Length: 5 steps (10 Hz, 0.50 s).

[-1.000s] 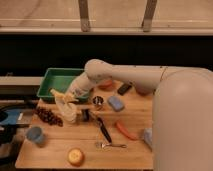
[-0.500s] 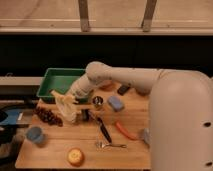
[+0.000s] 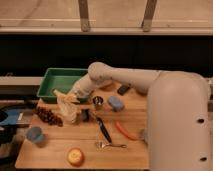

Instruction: Place banana in paper cup

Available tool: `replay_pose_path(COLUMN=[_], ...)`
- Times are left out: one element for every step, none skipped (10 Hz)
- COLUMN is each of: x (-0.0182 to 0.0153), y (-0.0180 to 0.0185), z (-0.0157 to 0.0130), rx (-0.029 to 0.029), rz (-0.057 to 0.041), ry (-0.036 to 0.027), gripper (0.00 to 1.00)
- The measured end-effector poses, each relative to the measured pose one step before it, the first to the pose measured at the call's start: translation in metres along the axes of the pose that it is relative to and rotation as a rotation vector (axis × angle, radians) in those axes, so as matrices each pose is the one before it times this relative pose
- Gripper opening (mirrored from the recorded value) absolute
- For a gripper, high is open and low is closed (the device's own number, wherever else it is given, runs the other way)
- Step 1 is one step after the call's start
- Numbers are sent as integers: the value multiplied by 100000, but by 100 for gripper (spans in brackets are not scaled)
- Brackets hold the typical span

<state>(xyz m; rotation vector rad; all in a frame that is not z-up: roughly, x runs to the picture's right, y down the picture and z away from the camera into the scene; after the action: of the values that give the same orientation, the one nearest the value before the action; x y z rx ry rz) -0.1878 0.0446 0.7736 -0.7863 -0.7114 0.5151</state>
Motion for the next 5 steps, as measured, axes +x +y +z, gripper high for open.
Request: replay_pose_path(x=[-537,-467,-374,103,234], y=[-165,-107,-120,-227,-111], z=[-585,-633,-701,-442,-28], rx=[1545,1411,1330,1025,97], rz=[-501,-274,-40,423,524], ry=[164,40,-69,59,-30], gripper=[0,0,0,0,0])
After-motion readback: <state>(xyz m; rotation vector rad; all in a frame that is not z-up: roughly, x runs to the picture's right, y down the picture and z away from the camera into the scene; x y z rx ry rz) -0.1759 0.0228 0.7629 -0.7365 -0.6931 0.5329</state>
